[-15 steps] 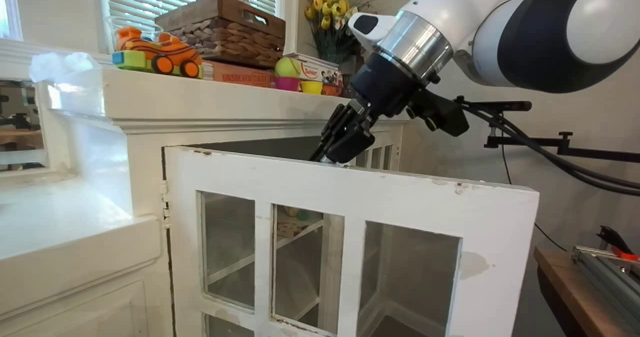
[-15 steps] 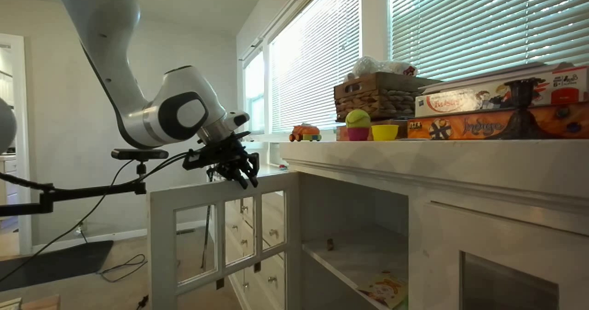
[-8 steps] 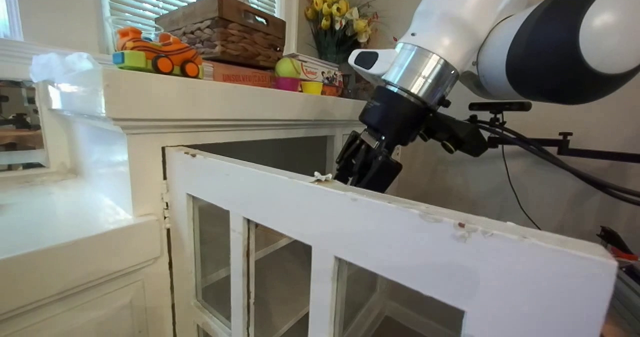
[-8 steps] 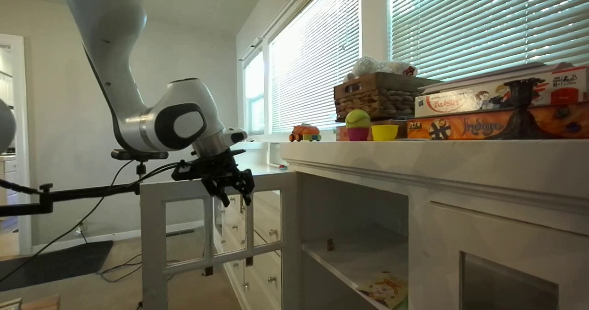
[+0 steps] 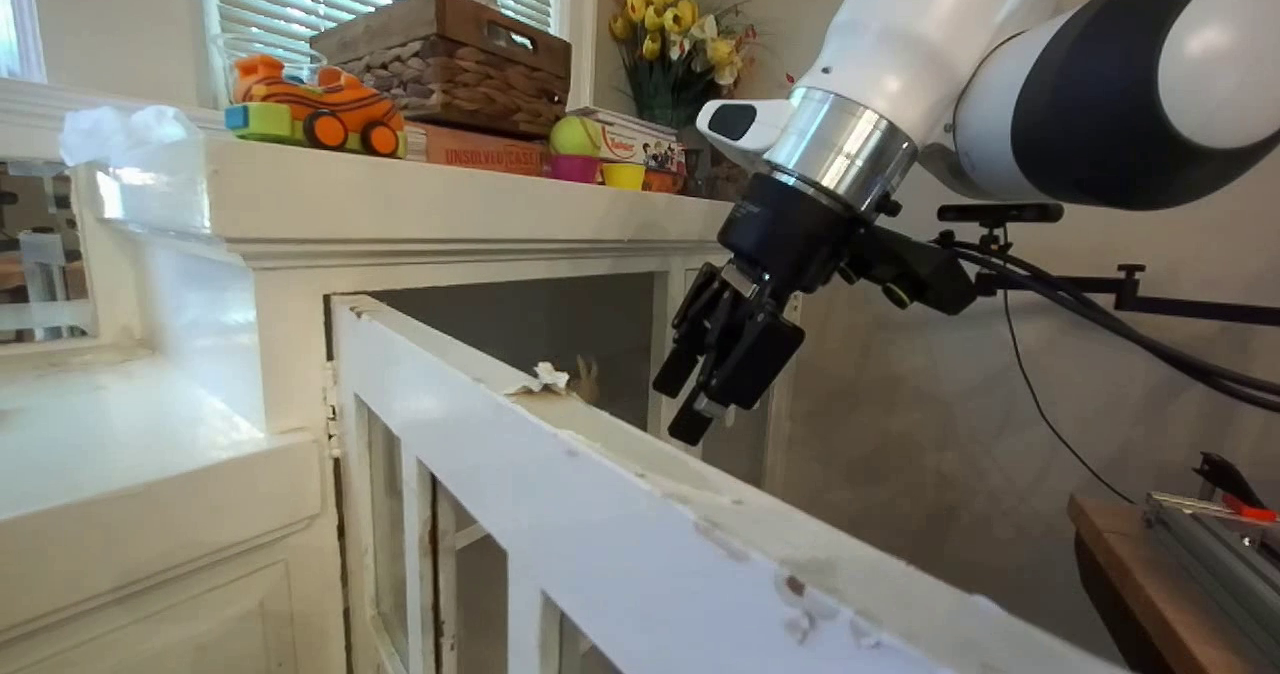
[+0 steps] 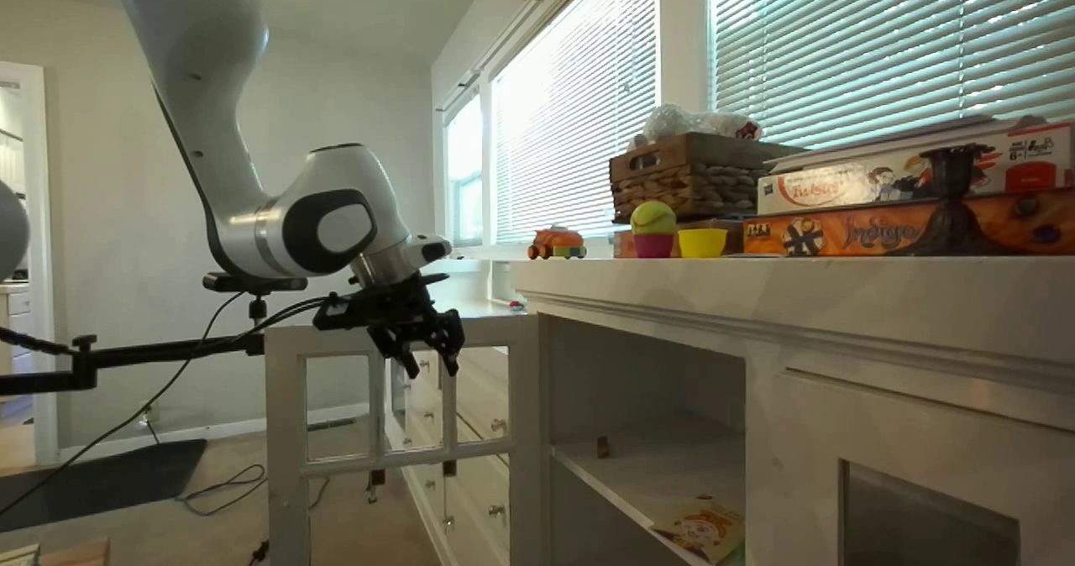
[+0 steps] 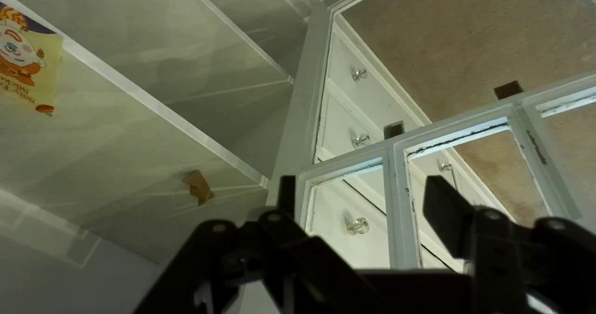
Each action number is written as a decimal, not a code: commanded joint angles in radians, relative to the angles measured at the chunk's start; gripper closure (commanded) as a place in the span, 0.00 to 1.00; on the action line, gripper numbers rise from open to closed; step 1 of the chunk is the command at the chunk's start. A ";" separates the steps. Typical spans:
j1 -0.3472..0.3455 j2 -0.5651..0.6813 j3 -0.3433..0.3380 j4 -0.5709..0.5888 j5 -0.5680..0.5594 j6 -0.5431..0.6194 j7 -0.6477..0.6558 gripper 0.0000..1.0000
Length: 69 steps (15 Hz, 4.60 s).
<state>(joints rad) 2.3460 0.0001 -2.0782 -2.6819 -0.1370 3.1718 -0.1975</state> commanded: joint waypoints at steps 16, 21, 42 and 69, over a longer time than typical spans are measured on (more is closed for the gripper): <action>-0.403 0.105 0.320 0.113 0.019 0.005 0.017 0.00; -0.371 0.189 0.255 0.148 0.051 0.040 0.044 0.00; 0.116 0.502 -0.317 -0.011 0.319 0.059 0.092 0.00; -0.365 0.356 -0.119 0.210 0.289 0.039 0.126 0.00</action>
<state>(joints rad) 2.0091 0.4336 -2.2062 -2.5423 0.1510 3.2481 -0.0779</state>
